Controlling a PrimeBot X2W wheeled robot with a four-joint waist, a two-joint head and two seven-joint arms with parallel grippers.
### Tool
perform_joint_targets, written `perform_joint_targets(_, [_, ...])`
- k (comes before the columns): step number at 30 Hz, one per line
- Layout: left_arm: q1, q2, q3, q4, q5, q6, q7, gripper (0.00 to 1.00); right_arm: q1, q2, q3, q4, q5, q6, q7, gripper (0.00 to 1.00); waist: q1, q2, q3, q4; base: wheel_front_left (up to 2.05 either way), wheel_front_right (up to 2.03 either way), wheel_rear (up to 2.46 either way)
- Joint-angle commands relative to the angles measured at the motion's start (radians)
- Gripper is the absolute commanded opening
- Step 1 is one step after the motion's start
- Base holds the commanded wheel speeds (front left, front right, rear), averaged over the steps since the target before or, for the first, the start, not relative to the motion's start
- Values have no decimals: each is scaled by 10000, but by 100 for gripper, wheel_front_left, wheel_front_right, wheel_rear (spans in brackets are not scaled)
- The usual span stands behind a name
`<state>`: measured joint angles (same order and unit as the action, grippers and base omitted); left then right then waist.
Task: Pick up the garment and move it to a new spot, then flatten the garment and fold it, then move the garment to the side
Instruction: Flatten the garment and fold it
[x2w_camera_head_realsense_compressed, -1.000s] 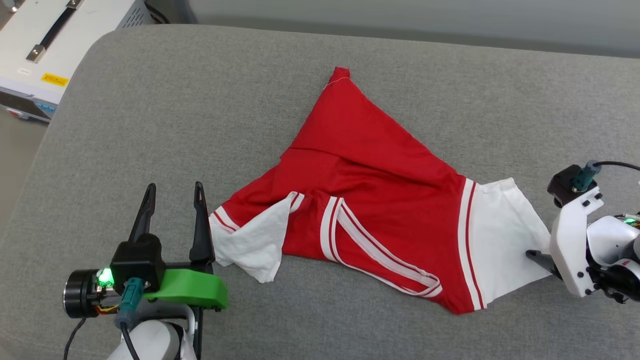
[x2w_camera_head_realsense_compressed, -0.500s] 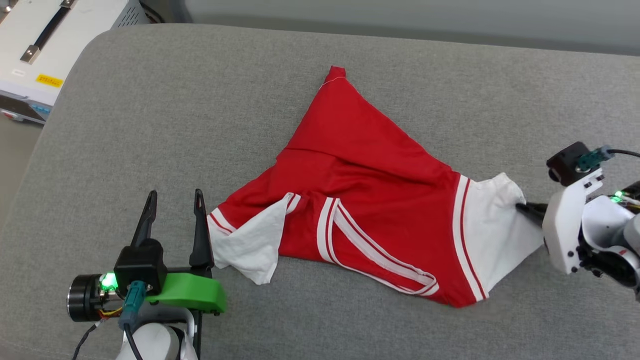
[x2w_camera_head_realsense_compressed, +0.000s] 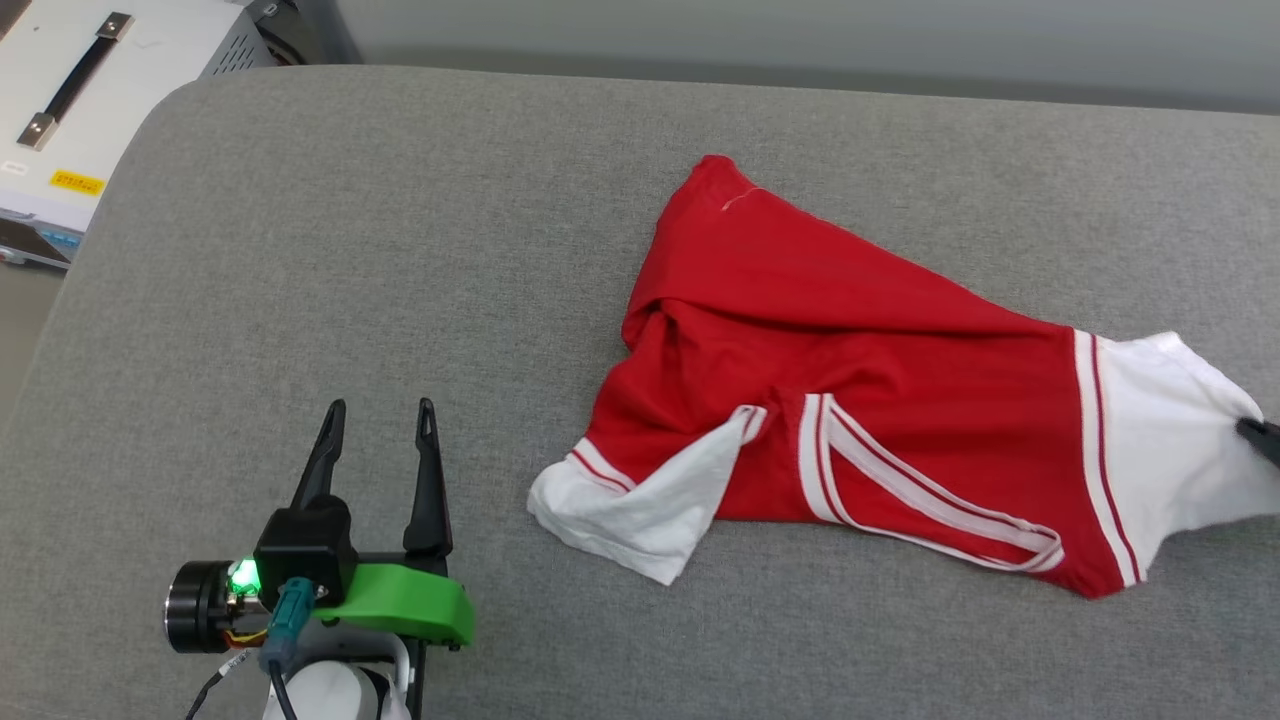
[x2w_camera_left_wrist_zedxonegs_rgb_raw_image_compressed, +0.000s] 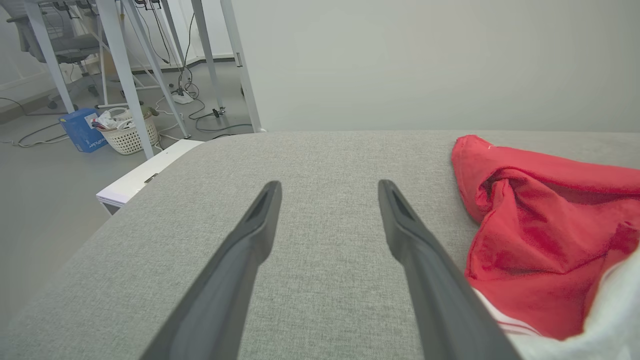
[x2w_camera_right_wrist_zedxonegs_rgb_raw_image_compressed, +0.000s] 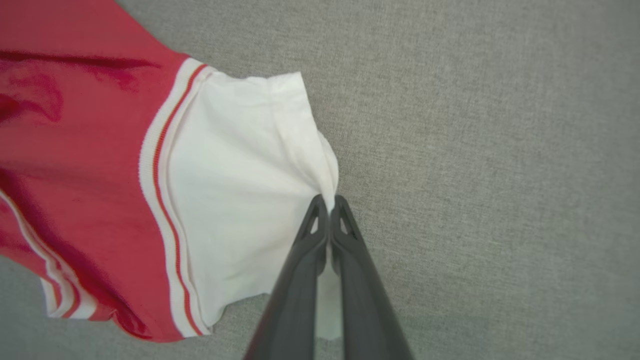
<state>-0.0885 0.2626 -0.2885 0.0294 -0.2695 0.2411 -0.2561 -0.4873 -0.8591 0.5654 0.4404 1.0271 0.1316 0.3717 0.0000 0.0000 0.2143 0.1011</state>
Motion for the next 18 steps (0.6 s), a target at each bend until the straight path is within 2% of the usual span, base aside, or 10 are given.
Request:
perform_joint_targets(1, [58,-172,105,117,200,-177,-57,100,359,245,-234,874,118,-9,64,0,0,0,129,133,0,0,0])
perform_joint_targets(4, [0,-325,205,257,322,-395,-57,100,523,633,-301,1985,-141,-9,4,0,0,0,202,261,0,0,0])
perform_joint_targets(8, [-25,-438,446,419,436,-613,-57,100,499,1237,-316,2658,-243,-9,-228,0,0,0,182,301,0,0,0])
perform_joint_targets(9, [-25,-449,508,455,450,-665,-57,100,458,1326,-339,2702,-266,-9,-384,15,0,0,150,289,0,0,0])
perform_joint_targets(10, [-34,-450,588,486,461,-744,-57,100,391,1404,-344,2707,-347,-9,-618,49,0,0,95,258,0,0,0])
perform_joint_targets(11, [-45,-444,638,514,460,-829,-57,100,332,1416,-334,2668,-471,-9,-866,100,0,0,56,238,0,0,0])
perform_joint_targets(15, [-331,-261,821,559,419,-1339,-57,100,112,1295,-425,2332,-1167,-9,-2386,100,0,0,-165,153,0,0,0])
perform_joint_targets(18, [-667,102,842,531,360,-1768,25,100,57,1323,-593,1932,-1661,-9,-3485,100,0,0,-366,20,0,0,0])
